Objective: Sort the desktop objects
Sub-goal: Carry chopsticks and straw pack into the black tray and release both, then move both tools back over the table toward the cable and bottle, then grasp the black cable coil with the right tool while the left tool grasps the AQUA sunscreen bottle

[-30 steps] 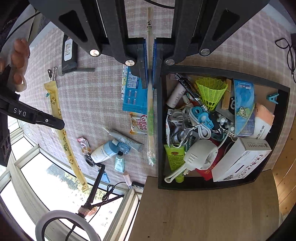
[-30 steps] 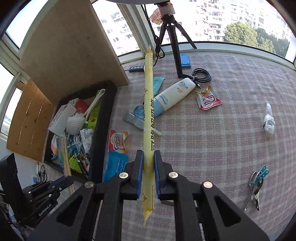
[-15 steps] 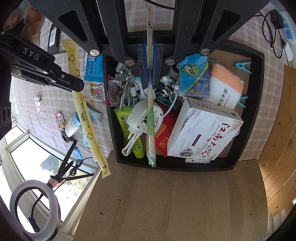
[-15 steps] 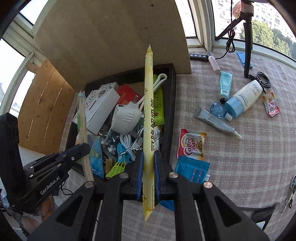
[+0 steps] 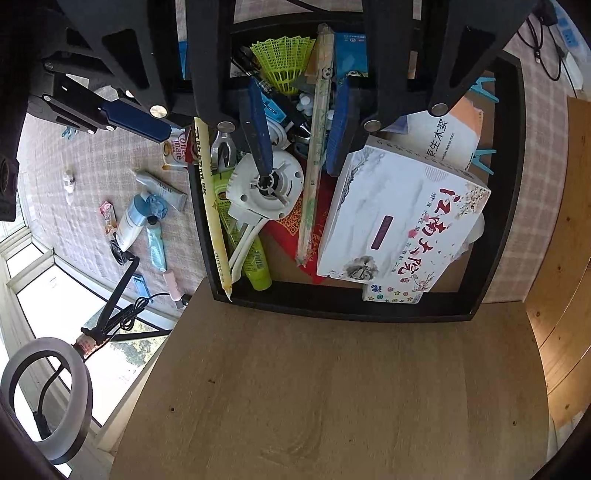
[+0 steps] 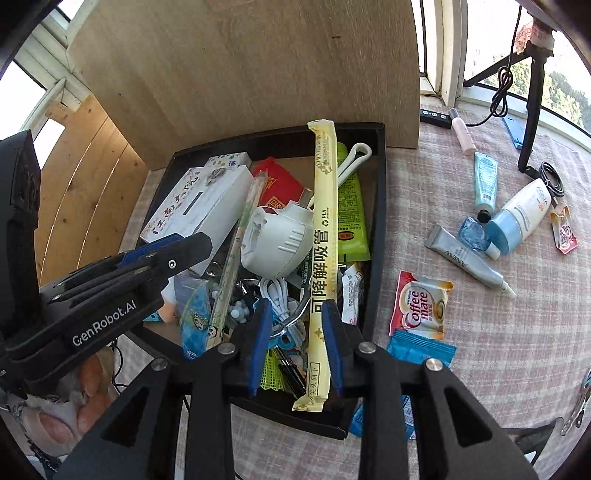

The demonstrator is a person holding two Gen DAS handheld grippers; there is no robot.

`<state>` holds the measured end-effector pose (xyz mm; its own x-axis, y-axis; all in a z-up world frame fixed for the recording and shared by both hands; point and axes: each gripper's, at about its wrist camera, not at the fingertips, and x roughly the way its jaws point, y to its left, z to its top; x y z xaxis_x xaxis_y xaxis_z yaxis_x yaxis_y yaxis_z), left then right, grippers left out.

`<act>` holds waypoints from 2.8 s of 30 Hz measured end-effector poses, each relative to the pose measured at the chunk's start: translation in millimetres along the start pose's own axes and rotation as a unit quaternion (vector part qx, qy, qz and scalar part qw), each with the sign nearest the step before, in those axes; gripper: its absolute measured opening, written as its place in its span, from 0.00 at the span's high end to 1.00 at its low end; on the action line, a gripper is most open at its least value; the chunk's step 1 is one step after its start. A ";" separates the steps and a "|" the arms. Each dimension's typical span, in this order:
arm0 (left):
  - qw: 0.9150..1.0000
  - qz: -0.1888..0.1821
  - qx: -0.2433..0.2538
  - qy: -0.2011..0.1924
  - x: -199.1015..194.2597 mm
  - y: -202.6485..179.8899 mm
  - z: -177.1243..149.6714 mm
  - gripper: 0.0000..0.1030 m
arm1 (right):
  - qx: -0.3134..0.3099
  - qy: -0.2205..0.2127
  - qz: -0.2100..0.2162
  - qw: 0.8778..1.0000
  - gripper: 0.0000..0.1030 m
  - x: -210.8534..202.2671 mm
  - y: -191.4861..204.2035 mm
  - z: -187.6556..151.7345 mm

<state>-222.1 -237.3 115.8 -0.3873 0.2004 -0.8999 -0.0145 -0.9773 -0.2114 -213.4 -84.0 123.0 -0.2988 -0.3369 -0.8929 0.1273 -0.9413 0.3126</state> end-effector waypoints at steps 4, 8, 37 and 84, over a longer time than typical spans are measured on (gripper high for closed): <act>1.000 -0.010 0.002 0.003 -2.5 -4.0 -4.6 0.72 | 0.010 -0.005 -0.001 1.000 0.73 -6.3 -7.2 -0.3; 1.000 -0.014 0.009 0.000 -8.2 -14.1 -11.9 0.72 | 0.015 -0.012 -0.007 1.000 0.73 -12.8 -17.8 -6.4; 0.993 -0.038 0.113 0.016 0.8 -206.7 -69.3 0.69 | 0.088 -0.048 -0.117 0.988 0.73 -128.7 -261.0 -54.7; 0.935 0.031 0.330 0.125 209.6 -334.1 35.0 0.48 | 0.081 0.047 -0.123 0.988 0.53 42.0 -366.1 148.9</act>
<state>-330.7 128.9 11.1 -0.1796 0.0701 -0.9812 -0.5974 -0.8003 0.0521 -413.3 243.4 19.3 -0.2127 -0.1018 -0.9718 -0.0934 -0.9879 0.1239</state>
